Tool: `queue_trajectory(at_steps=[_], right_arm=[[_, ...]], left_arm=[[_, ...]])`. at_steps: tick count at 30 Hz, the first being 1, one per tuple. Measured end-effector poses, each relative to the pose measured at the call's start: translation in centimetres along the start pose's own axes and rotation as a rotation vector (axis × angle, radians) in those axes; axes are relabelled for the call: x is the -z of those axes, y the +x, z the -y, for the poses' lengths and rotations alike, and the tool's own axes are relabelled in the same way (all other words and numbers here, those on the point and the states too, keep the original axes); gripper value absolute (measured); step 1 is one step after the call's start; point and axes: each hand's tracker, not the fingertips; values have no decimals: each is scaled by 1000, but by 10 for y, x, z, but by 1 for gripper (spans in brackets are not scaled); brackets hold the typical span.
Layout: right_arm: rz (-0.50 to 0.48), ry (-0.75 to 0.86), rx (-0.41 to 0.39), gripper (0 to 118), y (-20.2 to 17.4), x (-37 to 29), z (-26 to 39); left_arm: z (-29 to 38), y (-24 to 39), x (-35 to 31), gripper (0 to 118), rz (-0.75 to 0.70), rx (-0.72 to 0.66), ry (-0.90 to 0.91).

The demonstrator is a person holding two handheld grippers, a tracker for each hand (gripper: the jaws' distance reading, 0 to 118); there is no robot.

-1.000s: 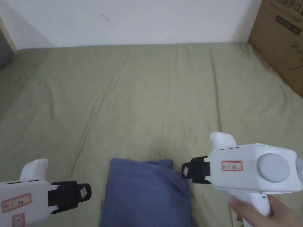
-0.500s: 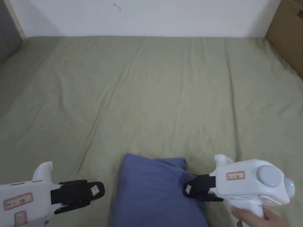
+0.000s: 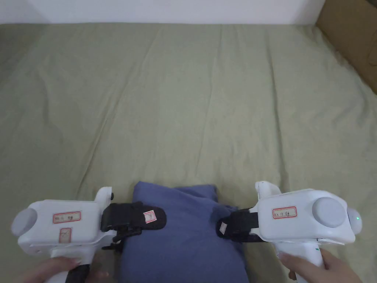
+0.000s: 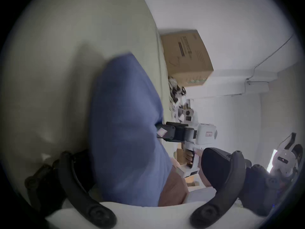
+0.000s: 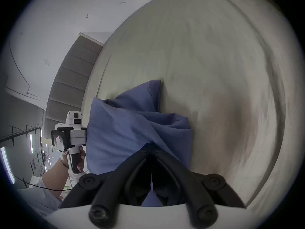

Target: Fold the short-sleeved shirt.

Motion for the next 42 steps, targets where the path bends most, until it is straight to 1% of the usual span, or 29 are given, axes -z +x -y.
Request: queue_trajectory(at_steps=[1,3,4,5,6,7,8,9,10,11,12,13,14,16,18,19,21,23,26,28,30,34,36,37,40,42], right_arm=[[-3,4,6,2,1,0,1],[0,9,10,2,3,0,2],[-5,13,15,2,4,0,3],[-13,16,26,2,6,-1,3],[-21,18,38,2,7,-1,4],[-24,20,46,2,8,-2,5],[-27,22,50,2,8,-2,5],[-30,24,54,2,8,-2,5],[-41,19,59,2,8,-2,6],[-2,25,53,2,4,-3,6],[36,28,47,2,-2,-4,6],[88,27,36,2,-10,-6,6],[144,25,25,2,-20,-8,6],[258,54,27,2,-44,-17,9],[292,120,11,2,-70,-29,16],[319,149,-17,2,-86,-33,20],[389,195,-98,2,-121,-35,28],[424,231,-142,2,-156,-30,35],[384,250,-123,2,-205,-10,39],[318,239,-130,2,-238,11,43],[296,226,-162,2,-269,35,46],[280,211,-265,2,-326,84,53],[283,233,-297,2,-348,103,55],[282,233,-299,2,-356,111,56],[248,210,-299,2,-371,130,56],[265,197,-324,2,-375,140,59]], left_arm=[[-2,-1,10,118,31,-26,-14],[-4,-2,18,118,19,-21,-1],[-4,-3,17,115,31,-18,10],[-6,-12,12,106,38,-26,24],[-5,-15,5,81,19,-34,44],[-4,-17,-2,29,-37,-34,79],[-2,-24,-10,25,-194,-30,98],[5,-38,-14,25,-251,-46,85],[10,-45,-18,25,-124,-91,110],[12,-39,-19,25,-129,-73,123],[12,-35,-16,25,-217,-12,113],[13,-6,-6,25,-239,19,117],[14,0,-8,25,-246,27,125],[18,11,-14,25,-265,34,126],[15,20,-26,25,-272,79,125],[18,28,-36,25,-284,118,123],[25,49,-55,25,-351,171,128],[31,59,-89,25,-430,217,129],[38,70,-150,25,-537,245,150],[41,72,-196,25,-632,249,175],[42,74,-239,25,-722,251,211],[40,69,-311,25,-894,238,270],[37,64,-334,25,-1029,258,260],[36,61,-342,25,-1085,263,249],[24,50,-360,26,-1236,281,221],[16,42,-362,25,-1362,319,184]])
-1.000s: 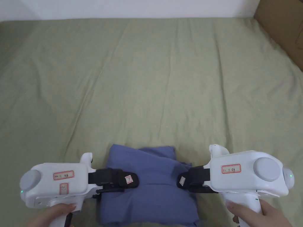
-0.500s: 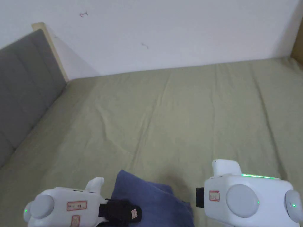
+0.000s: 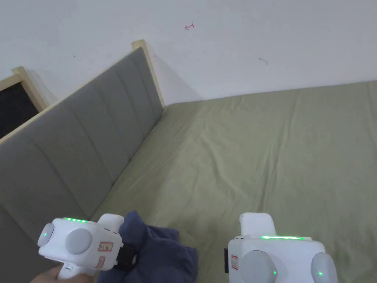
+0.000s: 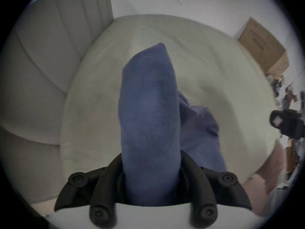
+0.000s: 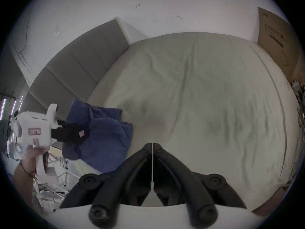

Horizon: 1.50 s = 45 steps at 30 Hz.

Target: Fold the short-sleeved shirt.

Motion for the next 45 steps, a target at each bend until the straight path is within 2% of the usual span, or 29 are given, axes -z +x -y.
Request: queue_trajectory(at_steps=[2,4,5,6,7,8,11,15,16,17,18,19,20,22,24,27,30,34,37,39,42,43,45], right_arm=[[32,2,-65,2,-5,6,5],[37,-6,-69,2,-4,10,10],[35,-19,-66,2,-2,12,11],[35,-39,-55,2,0,15,12],[37,-56,-43,2,3,17,13],[39,-61,-35,2,5,18,13],[61,-29,-37,2,5,16,12],[58,9,-24,2,3,7,10],[47,16,-7,2,2,3,10],[36,22,7,2,3,1,10],[27,27,17,2,3,-3,11],[23,33,21,2,3,-7,12],[18,38,26,2,5,-11,13],[3,40,33,2,12,-22,14],[-7,44,33,2,23,-35,15],[5,84,10,2,52,-58,16],[20,122,5,2,98,-89,15],[79,231,99,2,174,-157,12],[208,369,80,2,218,-211,11],[257,482,87,2,243,-249,13],[319,619,47,2,263,-293,16],[319,656,34,2,267,-305,17],[253,738,41,2,272,-326,19]], left_arm=[[-6,4,8,26,-119,98,-13],[-10,6,15,28,-181,132,-21],[-10,7,19,40,-211,125,-29],[-9,9,20,62,-275,124,-32],[-7,9,20,91,-322,130,-40],[-5,7,18,102,-330,118,-29],[5,3,3,102,-382,81,4],[20,14,-23,102,-574,173,70],[23,20,-30,101,-614,206,67],[26,25,-36,93,-621,226,62],[28,32,-43,73,-608,243,68],[28,40,-50,24,-590,241,63],[29,49,-54,0,-591,237,60],[31,70,-66,0,-572,203,82],[32,95,-80,0,-464,127,174],[24,146,-101,0,-405,37,282],[20,203,-120,0,-310,-76,405],[15,288,-154,0,-181,-181,586],[8,337,-183,0,-93,-181,705],[1,366,-206,0,-102,-156,793],[-2,401,-234,0,-125,-131,918],[-6,408,-242,0,-115,-131,954],[-5,420,-256,0,-99,-163,1008]])
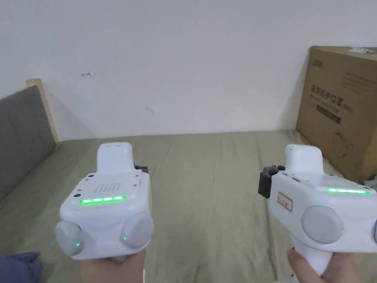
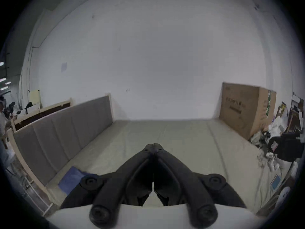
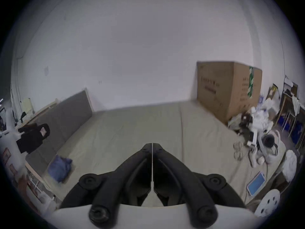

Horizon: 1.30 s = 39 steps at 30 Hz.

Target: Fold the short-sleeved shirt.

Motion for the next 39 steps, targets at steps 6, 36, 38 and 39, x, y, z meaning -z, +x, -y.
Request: queue_trajectory(at_steps=[6,36,38,39], right_arm=[[20,183,-99,31,-8,-28,-25],[90,237,-154,86,-9,-17,-29],[83,237,-150,89,-9,-16,-29],[75,234,-145,90,-8,-16,-29]], left_arm=[[-25,11,-17,41,10,-9,102],[-33,22,-29,117,12,99,169],[-33,22,-29,117,21,95,165],[-33,22,-29,117,24,90,161]])
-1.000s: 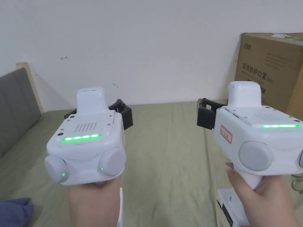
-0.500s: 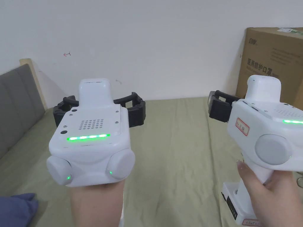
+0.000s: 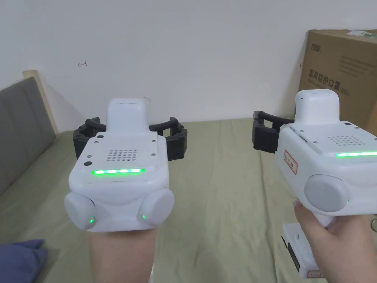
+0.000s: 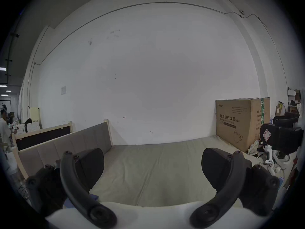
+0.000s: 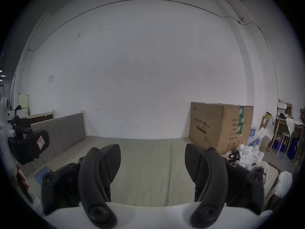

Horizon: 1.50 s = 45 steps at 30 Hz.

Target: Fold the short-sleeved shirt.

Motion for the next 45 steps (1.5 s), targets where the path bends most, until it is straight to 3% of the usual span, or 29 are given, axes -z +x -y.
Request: queue_trajectory(at_steps=[17,22,45], right_arm=[[3,-6,1,93,-1,0,5],[4,-16,4,93,-1,2,6],[-14,-29,1,93,-9,5,10]], left_arm=[[3,2,0,117,-24,12,-10],[3,-4,3,117,31,-68,-41],[6,-8,9,117,35,-90,-63]])
